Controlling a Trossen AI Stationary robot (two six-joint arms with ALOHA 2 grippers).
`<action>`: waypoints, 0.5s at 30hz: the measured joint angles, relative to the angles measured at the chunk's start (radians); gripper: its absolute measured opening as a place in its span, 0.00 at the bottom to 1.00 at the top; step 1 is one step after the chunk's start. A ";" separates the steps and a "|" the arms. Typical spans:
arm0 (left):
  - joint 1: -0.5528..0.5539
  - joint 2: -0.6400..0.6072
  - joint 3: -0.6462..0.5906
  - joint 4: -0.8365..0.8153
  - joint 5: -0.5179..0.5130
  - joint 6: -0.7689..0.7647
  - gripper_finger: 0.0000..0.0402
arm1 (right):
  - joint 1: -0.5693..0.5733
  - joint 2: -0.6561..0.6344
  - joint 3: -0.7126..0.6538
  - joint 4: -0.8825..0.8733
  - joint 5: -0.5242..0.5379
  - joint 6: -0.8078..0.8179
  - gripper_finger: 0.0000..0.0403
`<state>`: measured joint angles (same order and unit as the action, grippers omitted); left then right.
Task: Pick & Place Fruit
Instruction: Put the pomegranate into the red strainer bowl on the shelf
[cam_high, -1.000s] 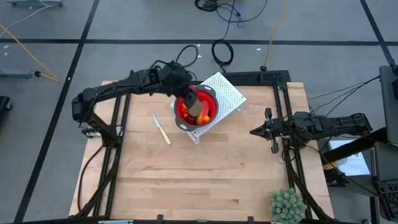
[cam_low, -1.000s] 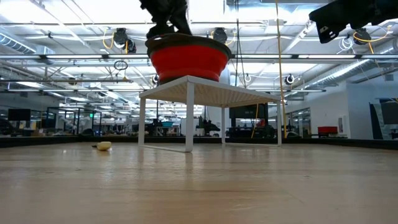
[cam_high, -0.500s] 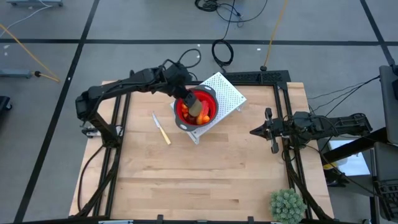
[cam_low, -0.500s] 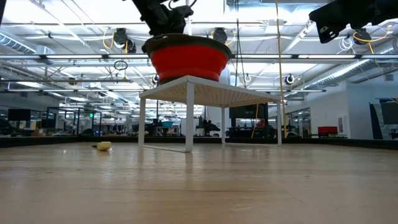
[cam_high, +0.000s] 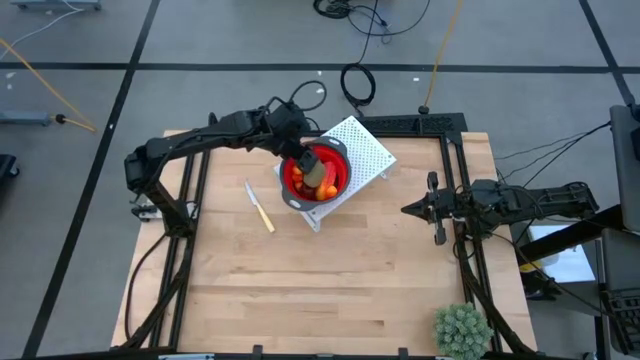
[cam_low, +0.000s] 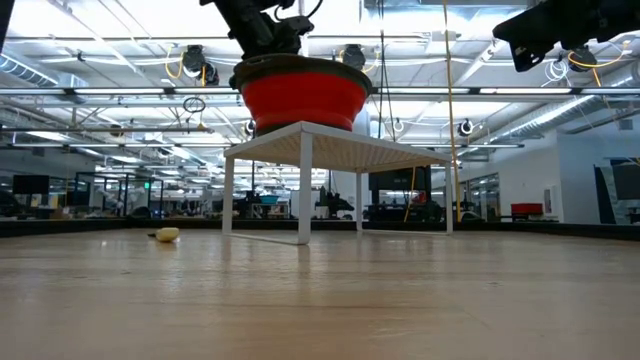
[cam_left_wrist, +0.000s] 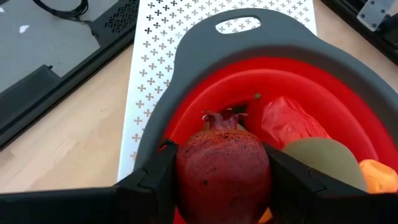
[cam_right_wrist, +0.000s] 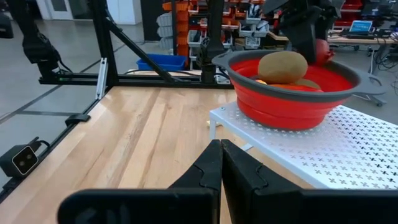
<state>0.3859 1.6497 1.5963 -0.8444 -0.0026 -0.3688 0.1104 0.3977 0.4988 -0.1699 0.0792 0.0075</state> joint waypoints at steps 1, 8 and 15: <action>0.000 0.003 0.000 0.000 -0.004 0.000 0.46 | 0.000 0.000 0.000 0.000 0.000 0.000 0.00; -0.008 0.026 -0.001 -0.021 -0.006 -0.009 0.46 | 0.000 0.000 0.000 -0.001 0.000 0.000 0.00; -0.008 0.026 -0.001 -0.026 -0.007 -0.004 0.46 | 0.000 0.000 0.000 0.000 0.002 0.000 0.00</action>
<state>0.3775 1.6760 1.5955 -0.8707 -0.0093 -0.3725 0.1107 0.3977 0.4988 -0.1700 0.0814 0.0071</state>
